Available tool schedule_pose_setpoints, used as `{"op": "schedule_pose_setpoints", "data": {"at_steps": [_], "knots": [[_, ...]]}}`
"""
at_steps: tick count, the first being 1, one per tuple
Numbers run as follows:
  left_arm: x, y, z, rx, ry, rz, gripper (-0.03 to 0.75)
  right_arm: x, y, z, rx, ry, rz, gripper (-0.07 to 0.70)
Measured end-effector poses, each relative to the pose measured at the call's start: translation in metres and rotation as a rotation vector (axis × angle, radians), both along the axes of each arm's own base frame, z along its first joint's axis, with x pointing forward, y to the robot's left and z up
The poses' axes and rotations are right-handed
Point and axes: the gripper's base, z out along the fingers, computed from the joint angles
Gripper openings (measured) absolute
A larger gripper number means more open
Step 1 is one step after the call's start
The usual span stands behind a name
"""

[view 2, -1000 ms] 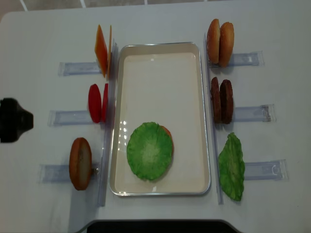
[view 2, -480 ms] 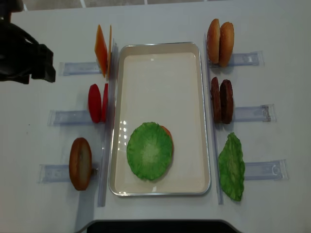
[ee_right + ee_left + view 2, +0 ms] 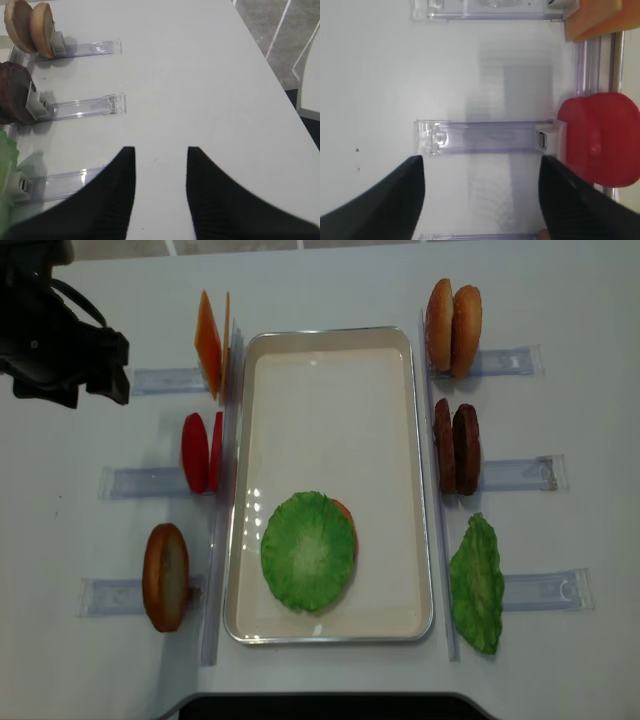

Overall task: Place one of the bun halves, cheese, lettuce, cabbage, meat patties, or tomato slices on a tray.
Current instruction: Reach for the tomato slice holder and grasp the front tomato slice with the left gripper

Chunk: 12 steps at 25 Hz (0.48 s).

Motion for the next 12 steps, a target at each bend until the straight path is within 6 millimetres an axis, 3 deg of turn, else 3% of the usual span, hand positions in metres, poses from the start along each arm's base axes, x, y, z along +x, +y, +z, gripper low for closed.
{"op": "schedule_pose_setpoints", "data": {"at_steps": [7, 12], "knots": [[-0.011, -0.089, 0.002, -0.035, -0.069, -0.133, 0.540, 0.000, 0.000, 0.000, 0.000, 0.000, 0.000, 0.244], [-0.023, -0.134, -0.011, -0.038, -0.057, -0.180, 0.540, 0.000, 0.000, 0.000, 0.000, 0.000, 0.000, 0.244]]}}
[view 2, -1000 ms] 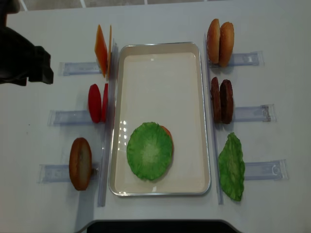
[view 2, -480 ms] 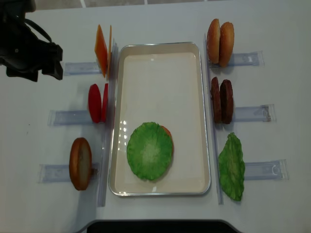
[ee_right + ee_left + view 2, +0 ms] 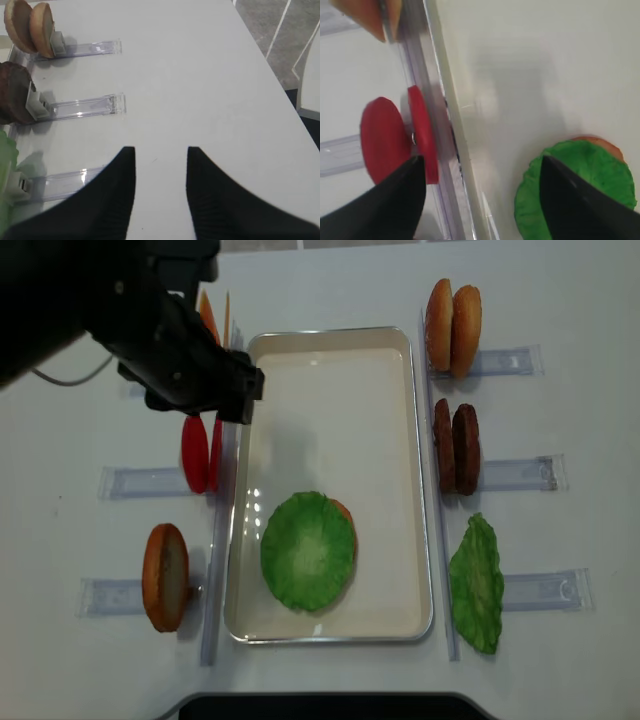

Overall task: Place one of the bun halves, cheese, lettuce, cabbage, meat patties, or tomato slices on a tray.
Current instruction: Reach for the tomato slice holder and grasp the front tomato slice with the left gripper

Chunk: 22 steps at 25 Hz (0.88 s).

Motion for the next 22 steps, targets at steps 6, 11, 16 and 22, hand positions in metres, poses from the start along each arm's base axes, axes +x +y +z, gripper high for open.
{"op": "schedule_pose_setpoints", "data": {"at_steps": [6, 11, 16, 22], "knots": [[0.002, -0.008, -0.012, 0.025, 0.020, 0.007, 0.540, 0.000, 0.000, 0.000, 0.000, 0.000, 0.000, 0.244], [0.005, -0.007, -0.020, 0.069, 0.033, 0.028, 0.540, 0.000, 0.000, 0.000, 0.000, 0.000, 0.000, 0.244], [0.008, -0.004, -0.029, 0.129, 0.056, 0.042, 0.539, 0.000, 0.000, 0.000, 0.000, 0.000, 0.000, 0.244], [0.013, -0.007, -0.048, 0.169, 0.100, 0.039, 0.538, 0.000, 0.000, 0.000, 0.000, 0.000, 0.000, 0.244]]}}
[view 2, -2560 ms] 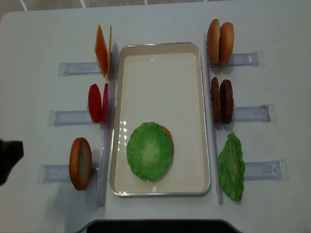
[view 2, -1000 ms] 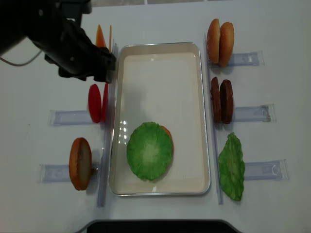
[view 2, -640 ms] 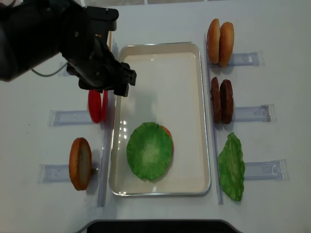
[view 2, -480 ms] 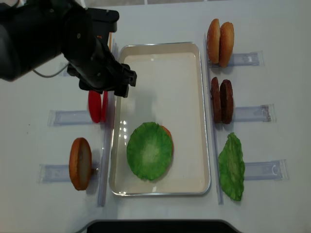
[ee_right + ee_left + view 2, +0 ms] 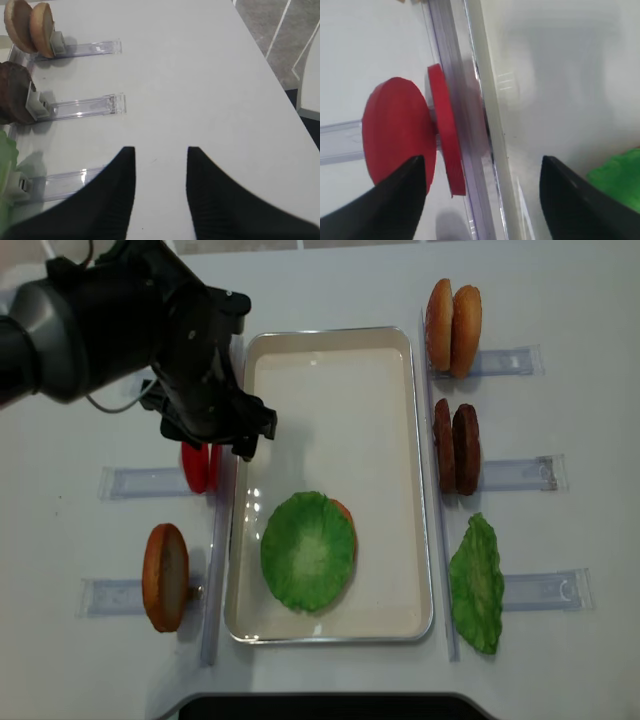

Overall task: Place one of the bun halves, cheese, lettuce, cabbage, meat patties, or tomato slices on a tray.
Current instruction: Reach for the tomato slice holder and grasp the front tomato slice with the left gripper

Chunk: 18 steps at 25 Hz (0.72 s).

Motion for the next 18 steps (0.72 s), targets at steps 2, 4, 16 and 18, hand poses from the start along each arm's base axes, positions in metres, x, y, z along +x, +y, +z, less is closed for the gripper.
{"op": "schedule_pose_setpoints", "data": {"at_steps": [2, 4, 16, 18], "knots": [[0.002, 0.000, -0.005, 0.014, 0.007, -0.004, 0.538, 0.000, 0.000, 0.000, 0.000, 0.000, 0.000, 0.244], [0.003, -0.001, -0.009, 0.026, 0.011, -0.009, 0.538, 0.000, 0.000, 0.000, 0.000, 0.000, 0.000, 0.244], [0.010, -0.001, -0.025, 0.071, 0.013, -0.020, 0.537, 0.000, 0.000, 0.000, 0.000, 0.000, 0.000, 0.244], [0.011, -0.001, -0.025, 0.076, 0.012, -0.022, 0.537, 0.000, 0.000, 0.000, 0.000, 0.000, 0.000, 0.244]]}}
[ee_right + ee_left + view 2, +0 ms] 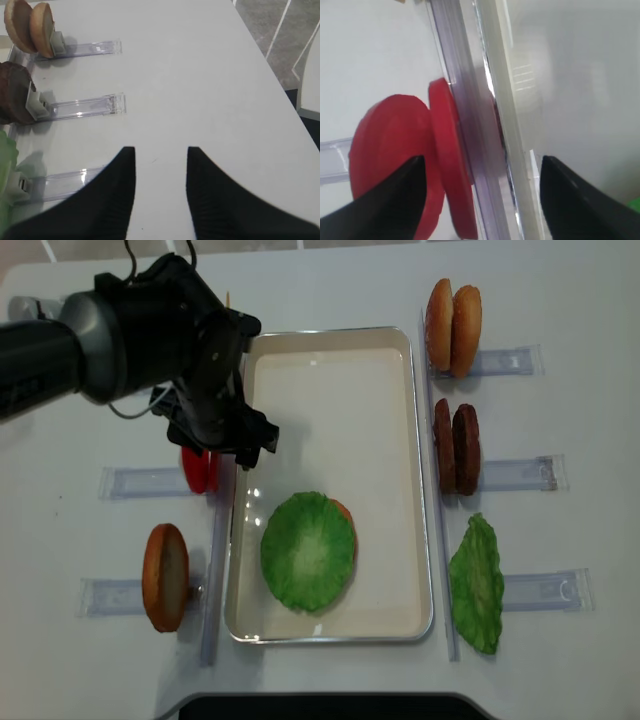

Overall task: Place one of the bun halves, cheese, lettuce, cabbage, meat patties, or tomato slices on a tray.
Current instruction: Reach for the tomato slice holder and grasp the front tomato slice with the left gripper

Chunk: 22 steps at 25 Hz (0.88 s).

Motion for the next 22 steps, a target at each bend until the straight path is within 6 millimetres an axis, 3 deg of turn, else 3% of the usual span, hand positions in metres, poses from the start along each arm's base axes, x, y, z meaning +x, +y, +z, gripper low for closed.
{"op": "schedule_pose_setpoints", "data": {"at_steps": [6, 13, 17, 22], "knots": [[0.0009, 0.0007, 0.0004, 0.009, -0.010, -0.006, 0.523, 0.0000, 0.0000, 0.0000, 0.000, 0.000, 0.000, 0.244], [0.0011, 0.0008, 0.0005, 0.011, -0.012, -0.004, 0.424, 0.0000, 0.0000, 0.0000, 0.000, 0.000, 0.000, 0.244], [0.0014, 0.0011, 0.0006, 0.010, -0.017, 0.010, 0.301, 0.0000, 0.0000, 0.0000, 0.000, 0.000, 0.000, 0.244], [0.0009, 0.0025, 0.0007, 0.025, -0.013, 0.014, 0.076, 0.0000, 0.0000, 0.0000, 0.000, 0.000, 0.000, 0.244]]}}
